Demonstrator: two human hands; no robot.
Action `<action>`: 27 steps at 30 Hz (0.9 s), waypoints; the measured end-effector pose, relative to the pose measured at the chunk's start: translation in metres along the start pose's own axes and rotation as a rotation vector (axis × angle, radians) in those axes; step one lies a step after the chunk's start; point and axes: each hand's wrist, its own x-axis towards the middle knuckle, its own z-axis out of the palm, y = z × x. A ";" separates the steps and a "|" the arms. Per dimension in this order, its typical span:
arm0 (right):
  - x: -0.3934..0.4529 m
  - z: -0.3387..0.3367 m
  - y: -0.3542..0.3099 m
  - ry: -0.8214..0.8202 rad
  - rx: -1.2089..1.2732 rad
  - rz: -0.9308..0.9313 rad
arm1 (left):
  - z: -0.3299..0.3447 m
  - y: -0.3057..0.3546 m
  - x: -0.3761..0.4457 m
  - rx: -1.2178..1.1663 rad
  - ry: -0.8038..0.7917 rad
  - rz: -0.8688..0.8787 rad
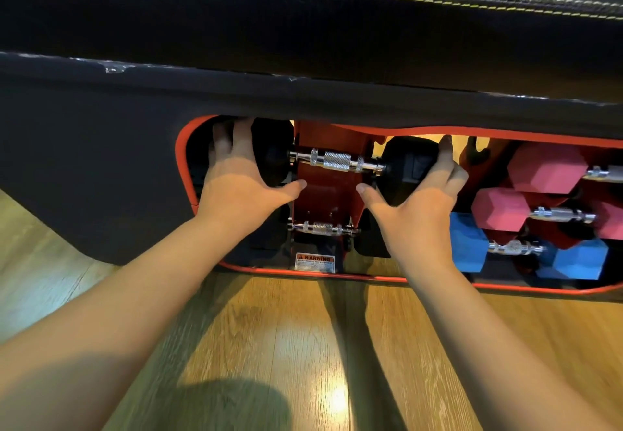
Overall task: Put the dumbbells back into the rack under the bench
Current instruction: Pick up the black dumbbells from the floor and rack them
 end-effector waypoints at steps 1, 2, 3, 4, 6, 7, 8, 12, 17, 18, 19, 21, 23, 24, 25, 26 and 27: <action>-0.001 0.000 0.000 0.007 0.001 -0.003 | 0.000 -0.001 0.001 0.013 -0.010 -0.009; -0.001 -0.001 -0.001 0.013 -0.003 -0.008 | 0.001 -0.002 0.001 0.027 -0.010 -0.014; -0.001 -0.001 -0.001 0.014 -0.006 -0.011 | 0.002 -0.004 0.001 0.023 0.005 -0.012; -0.001 -0.001 -0.001 0.007 -0.001 -0.011 | 0.003 -0.005 0.001 -0.007 0.029 -0.003; 0.000 -0.001 0.000 -0.010 0.019 0.001 | 0.002 -0.003 -0.002 -0.065 0.054 0.015; 0.001 -0.001 0.001 -0.013 0.020 0.003 | 0.002 -0.002 -0.002 -0.055 0.035 0.010; 0.001 -0.001 0.001 -0.013 0.018 0.001 | 0.002 -0.002 -0.003 -0.035 0.006 -0.009; 0.003 -0.002 0.001 -0.025 0.043 -0.002 | 0.005 -0.001 -0.008 -0.019 -0.018 -0.107; 0.006 -0.004 0.000 -0.034 0.034 -0.007 | 0.004 0.006 -0.016 -0.103 0.033 -0.105; 0.006 -0.004 0.000 -0.029 0.037 -0.011 | 0.004 0.006 -0.015 -0.107 0.024 -0.109; 0.005 -0.003 0.001 -0.023 0.044 -0.015 | 0.004 0.006 -0.015 -0.110 0.023 -0.108; 0.005 -0.002 0.001 -0.019 0.058 -0.009 | 0.004 0.005 -0.016 -0.125 0.032 -0.105; 0.005 -0.002 0.001 -0.030 0.039 -0.009 | 0.004 0.006 -0.017 -0.126 0.037 -0.106; 0.005 -0.003 0.001 -0.042 0.013 -0.013 | 0.004 0.006 -0.017 -0.119 0.044 -0.101; 0.005 -0.003 0.000 -0.053 -0.016 -0.016 | 0.004 0.006 -0.017 -0.112 0.050 -0.096; 0.005 -0.002 0.001 -0.056 -0.030 -0.019 | 0.004 0.006 -0.017 -0.105 0.048 -0.097; 0.005 -0.002 0.002 -0.047 -0.016 -0.022 | 0.004 0.006 -0.017 -0.094 0.041 -0.101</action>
